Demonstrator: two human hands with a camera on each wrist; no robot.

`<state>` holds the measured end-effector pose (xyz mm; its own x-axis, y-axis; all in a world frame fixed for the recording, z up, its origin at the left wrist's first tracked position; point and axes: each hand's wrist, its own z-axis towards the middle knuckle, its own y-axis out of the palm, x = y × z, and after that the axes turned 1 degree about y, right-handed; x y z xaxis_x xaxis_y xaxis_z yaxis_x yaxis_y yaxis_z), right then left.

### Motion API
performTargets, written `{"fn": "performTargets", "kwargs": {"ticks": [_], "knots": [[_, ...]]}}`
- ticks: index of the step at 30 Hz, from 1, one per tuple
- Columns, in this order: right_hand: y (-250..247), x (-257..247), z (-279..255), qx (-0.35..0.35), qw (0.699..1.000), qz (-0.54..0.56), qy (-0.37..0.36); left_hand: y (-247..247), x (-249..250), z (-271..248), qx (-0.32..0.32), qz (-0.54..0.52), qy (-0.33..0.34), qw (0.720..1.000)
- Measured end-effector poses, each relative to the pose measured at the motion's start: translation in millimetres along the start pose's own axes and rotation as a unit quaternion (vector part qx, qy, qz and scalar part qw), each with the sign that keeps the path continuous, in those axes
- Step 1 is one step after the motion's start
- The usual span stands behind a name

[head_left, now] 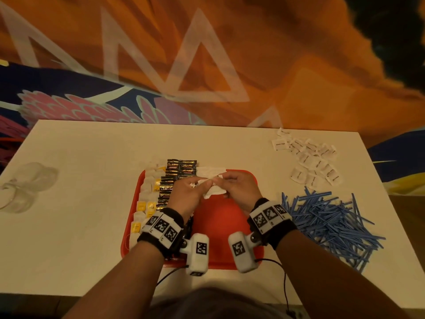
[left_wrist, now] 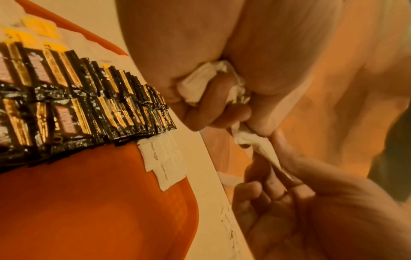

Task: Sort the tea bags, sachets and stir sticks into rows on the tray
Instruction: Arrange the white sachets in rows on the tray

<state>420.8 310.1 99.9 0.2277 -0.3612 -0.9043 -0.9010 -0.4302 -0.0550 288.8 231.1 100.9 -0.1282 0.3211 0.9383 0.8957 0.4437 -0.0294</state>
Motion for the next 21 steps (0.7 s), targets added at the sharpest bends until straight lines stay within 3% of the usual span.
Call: {"fn": "performTargets", "kwargs": {"ticks": [5,10,15,18,21], "knots": [[3,6,3,0.01,0.993,0.095,0.066,3,-2,1,0.03,-0.074,-0.063,0.995],[3,7,-3,-0.035,0.997,0.033,0.053,-1,-8,9,0.031,-0.168,-0.114,0.979],[2,3,6,0.02,0.993,0.103,0.06,-4,-10,6,0.001,-0.145,-0.148,0.978],[-1,-2,8,0.02,1.0,-0.008,0.02,-8,-9,4,-0.028,-0.027,-0.148,0.988],[-5,-9,9,-0.043,0.985,-0.162,-0.028,-11,-5,7,-0.036,-0.006,-0.121,0.992]]}}
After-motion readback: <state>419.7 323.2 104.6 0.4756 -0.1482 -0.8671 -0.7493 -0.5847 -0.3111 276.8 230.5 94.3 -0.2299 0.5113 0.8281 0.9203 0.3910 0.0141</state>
